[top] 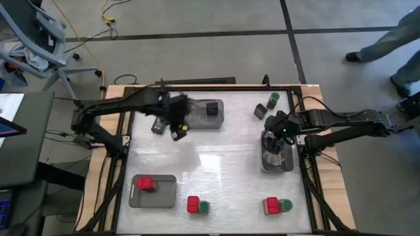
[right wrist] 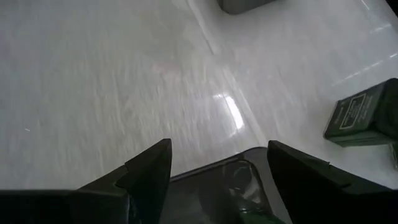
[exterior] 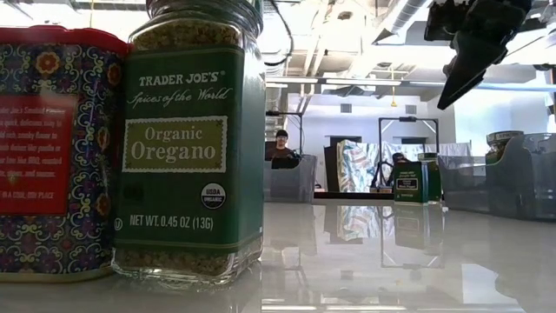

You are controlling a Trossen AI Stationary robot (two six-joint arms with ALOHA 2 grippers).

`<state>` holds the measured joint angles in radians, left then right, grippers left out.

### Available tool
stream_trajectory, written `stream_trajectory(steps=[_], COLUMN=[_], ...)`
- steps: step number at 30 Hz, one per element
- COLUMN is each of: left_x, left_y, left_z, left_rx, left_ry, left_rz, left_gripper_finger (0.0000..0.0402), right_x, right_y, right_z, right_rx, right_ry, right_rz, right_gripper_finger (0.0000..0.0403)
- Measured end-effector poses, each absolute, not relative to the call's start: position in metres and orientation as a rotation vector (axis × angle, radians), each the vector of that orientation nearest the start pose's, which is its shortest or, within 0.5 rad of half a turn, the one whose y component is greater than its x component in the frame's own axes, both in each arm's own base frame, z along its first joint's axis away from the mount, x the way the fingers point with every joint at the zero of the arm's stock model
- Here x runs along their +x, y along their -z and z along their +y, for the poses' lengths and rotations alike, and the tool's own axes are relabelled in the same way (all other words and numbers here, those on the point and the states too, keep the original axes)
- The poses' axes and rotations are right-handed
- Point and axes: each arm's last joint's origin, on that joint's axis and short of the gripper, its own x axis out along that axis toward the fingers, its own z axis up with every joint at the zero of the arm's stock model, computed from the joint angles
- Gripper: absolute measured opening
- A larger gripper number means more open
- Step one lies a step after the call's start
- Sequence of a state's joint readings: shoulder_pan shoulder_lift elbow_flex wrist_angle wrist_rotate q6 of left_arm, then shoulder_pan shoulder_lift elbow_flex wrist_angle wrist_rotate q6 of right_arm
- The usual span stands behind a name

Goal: Sort spices by type
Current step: Put the bottom left black seasoning can into the top black transparent bin

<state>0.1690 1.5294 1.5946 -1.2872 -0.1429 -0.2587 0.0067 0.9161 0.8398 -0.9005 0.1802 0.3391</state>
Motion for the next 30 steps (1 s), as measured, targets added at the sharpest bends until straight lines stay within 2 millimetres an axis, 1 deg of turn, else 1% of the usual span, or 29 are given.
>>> stream_trajectory(steps=[4, 7, 10, 12, 17, 24, 27, 30], left_x=[0.299, 0.315, 0.331, 0.341, 0.357, 0.37, 0.372, 0.375], left_y=[-0.363, -0.363, -0.353, -0.342, -0.309, -0.27, -0.262, -0.256], left_z=[0.085, 0.113, 0.139, 0.151, 0.166, 0.188, 0.195, 0.199], left_rx=[-0.143, -0.09, -0.059, -0.012, 0.072, 0.11, 0.117, 0.124], left_ry=[-0.406, -0.389, -0.337, -0.297, -0.223, -0.173, -0.173, -0.166], left_rz=[1.176, 1.186, 1.217, 1.263, 1.386, 1.462, 1.466, 1.469], left_gripper_finger=[0.0133, 0.0133, 0.0133, 0.0133, 0.0133, 0.0133, 0.0133, 0.0133], right_x=[0.162, 0.162, 0.162, 0.162, 0.161, 0.161, 0.161, 0.161], right_y=[-0.274, -0.274, -0.274, -0.274, -0.274, -0.274, -0.274, -0.274], right_z=[-0.005, -0.005, -0.005, -0.005, -0.005, -0.005, -0.005, -0.005], right_rx=[0.221, 0.221, 0.227, 0.244, 0.268, 0.298, 0.31, 0.316], right_ry=[0.325, 0.325, 0.328, 0.337, 0.352, 0.367, 0.374, 0.377], right_rz=[0.936, 0.936, 0.935, 0.933, 0.937, 0.932, 0.931, 0.93], right_gripper_finger=[0.0291, 0.0291, 0.0291, 0.0291, 0.0291, 0.0291, 0.0291, 0.0291])
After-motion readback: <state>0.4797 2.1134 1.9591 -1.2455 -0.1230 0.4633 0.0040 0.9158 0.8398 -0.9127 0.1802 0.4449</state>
